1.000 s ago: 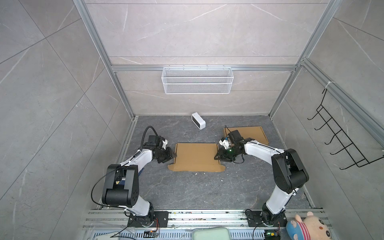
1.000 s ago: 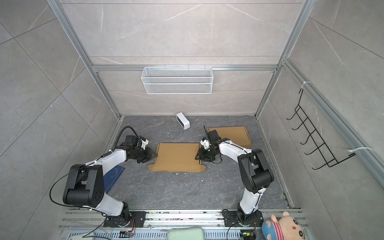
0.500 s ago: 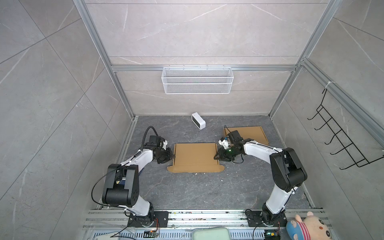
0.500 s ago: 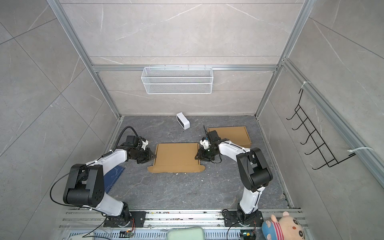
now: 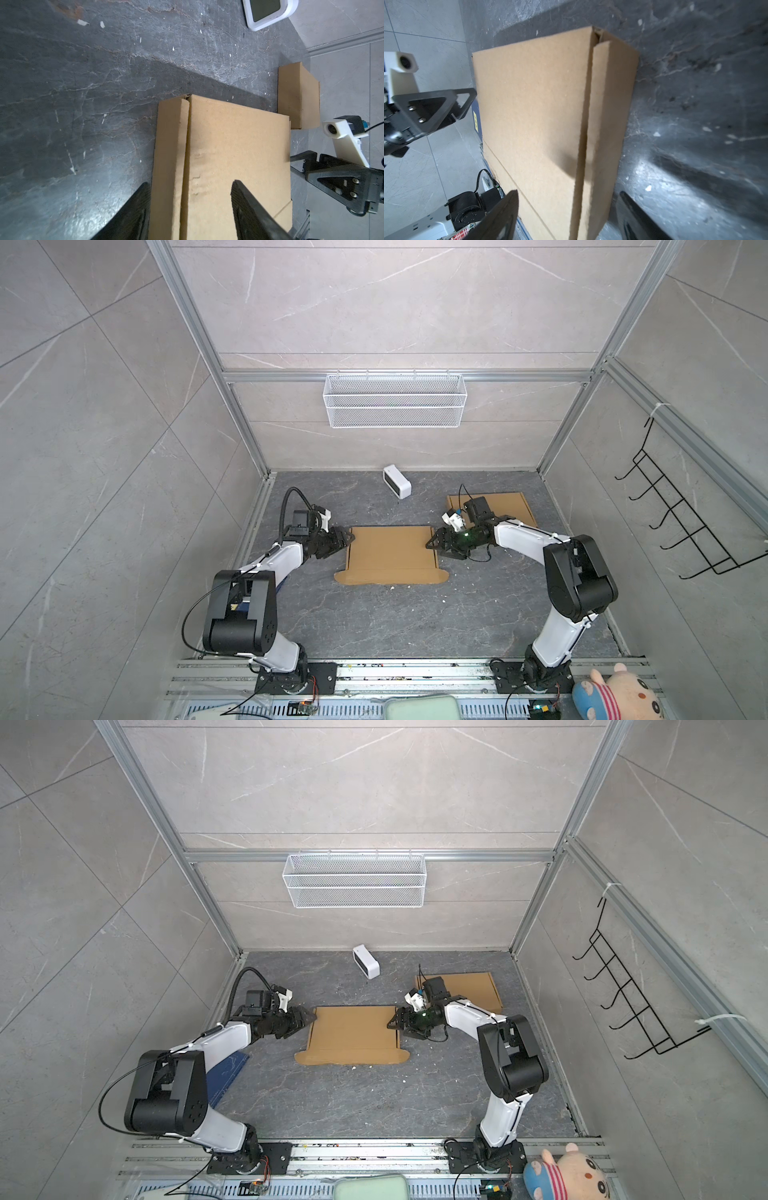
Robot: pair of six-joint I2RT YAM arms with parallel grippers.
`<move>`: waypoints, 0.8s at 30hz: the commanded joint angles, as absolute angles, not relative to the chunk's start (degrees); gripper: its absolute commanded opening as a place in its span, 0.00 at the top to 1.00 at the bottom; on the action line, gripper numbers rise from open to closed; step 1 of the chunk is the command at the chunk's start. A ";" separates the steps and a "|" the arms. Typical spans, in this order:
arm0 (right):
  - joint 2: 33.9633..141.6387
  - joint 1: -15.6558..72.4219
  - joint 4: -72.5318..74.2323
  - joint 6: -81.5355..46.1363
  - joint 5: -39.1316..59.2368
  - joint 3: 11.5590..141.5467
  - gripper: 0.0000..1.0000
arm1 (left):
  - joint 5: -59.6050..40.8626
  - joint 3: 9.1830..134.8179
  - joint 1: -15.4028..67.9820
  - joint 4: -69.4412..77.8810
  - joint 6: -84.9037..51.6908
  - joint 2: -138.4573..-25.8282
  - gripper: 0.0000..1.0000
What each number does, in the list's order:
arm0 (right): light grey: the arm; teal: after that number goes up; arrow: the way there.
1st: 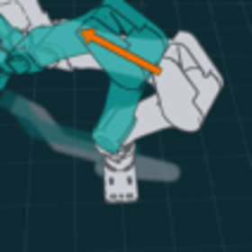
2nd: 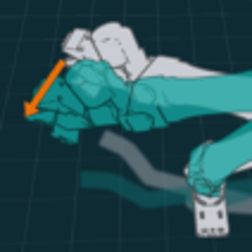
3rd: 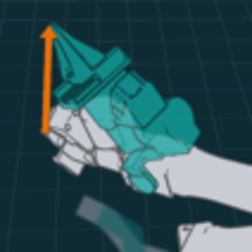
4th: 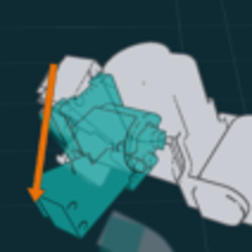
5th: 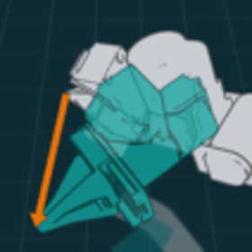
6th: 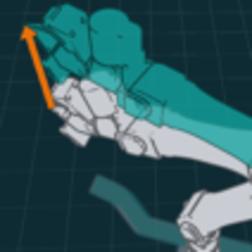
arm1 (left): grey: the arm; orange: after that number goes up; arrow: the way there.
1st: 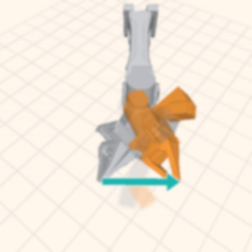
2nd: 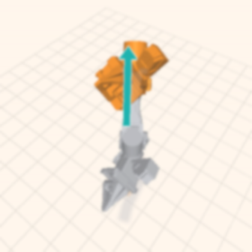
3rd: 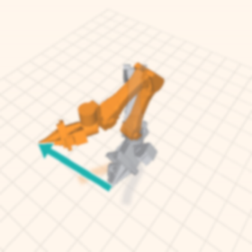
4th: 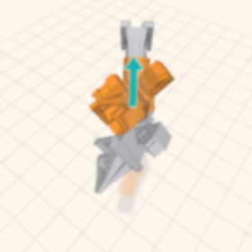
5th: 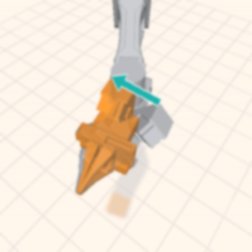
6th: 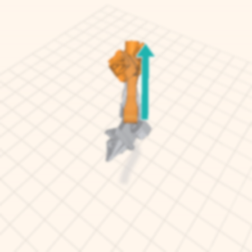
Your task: Fold the paper box
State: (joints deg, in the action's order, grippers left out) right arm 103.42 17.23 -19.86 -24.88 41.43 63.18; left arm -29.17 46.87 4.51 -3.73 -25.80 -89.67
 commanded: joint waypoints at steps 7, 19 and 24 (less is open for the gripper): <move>103.01 17.16 -18.71 -25.84 42.76 61.31 0.26 | -33.72 44.63 4.48 7.73 -26.99 -95.54 0.48; 100.70 16.83 -12.66 -26.99 44.70 55.63 0.15 | -29.31 44.42 2.31 -0.79 -25.94 -99.14 0.76; 100.99 16.84 -7.62 -30.38 48.00 53.94 0.11 | -26.81 45.82 1.98 -5.51 -25.11 -99.96 0.78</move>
State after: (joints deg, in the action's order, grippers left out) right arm 101.89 17.10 -11.73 -28.21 45.21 54.76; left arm -34.54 46.24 2.83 3.84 -26.59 -96.79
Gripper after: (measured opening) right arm 0.890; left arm 0.228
